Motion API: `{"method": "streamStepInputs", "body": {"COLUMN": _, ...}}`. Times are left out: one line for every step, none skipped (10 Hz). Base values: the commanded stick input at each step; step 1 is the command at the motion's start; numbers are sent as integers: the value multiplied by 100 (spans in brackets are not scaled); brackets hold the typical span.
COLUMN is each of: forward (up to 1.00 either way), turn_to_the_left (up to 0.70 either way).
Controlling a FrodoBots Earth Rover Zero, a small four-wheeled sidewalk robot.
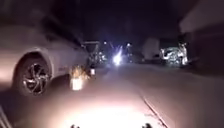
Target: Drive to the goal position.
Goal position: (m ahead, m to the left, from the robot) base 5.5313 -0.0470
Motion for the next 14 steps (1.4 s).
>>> {"method": "streamStepInputs", "body": {"forward": 85, "turn_to_the_left": 0}}
{"method": "streamStepInputs", "body": {"forward": 85, "turn_to_the_left": 0}}
{"method": "streamStepInputs", "body": {"forward": 85, "turn_to_the_left": 0}}
{"method": "streamStepInputs", "body": {"forward": 85, "turn_to_the_left": 0}}
{"method": "streamStepInputs", "body": {"forward": 85, "turn_to_the_left": 0}}
{"method": "streamStepInputs", "body": {"forward": 85, "turn_to_the_left": 0}}
{"method": "streamStepInputs", "body": {"forward": 85, "turn_to_the_left": 0}}
{"method": "streamStepInputs", "body": {"forward": 85, "turn_to_the_left": 0}}
{"method": "streamStepInputs", "body": {"forward": 85, "turn_to_the_left": -26}}
{"method": "streamStepInputs", "body": {"forward": 85, "turn_to_the_left": -34}}
{"method": "streamStepInputs", "body": {"forward": 85, "turn_to_the_left": -34}}
{"method": "streamStepInputs", "body": {"forward": 85, "turn_to_the_left": -32}}
{"method": "streamStepInputs", "body": {"forward": 85, "turn_to_the_left": -21}}
{"method": "streamStepInputs", "body": {"forward": 85, "turn_to_the_left": 0}}
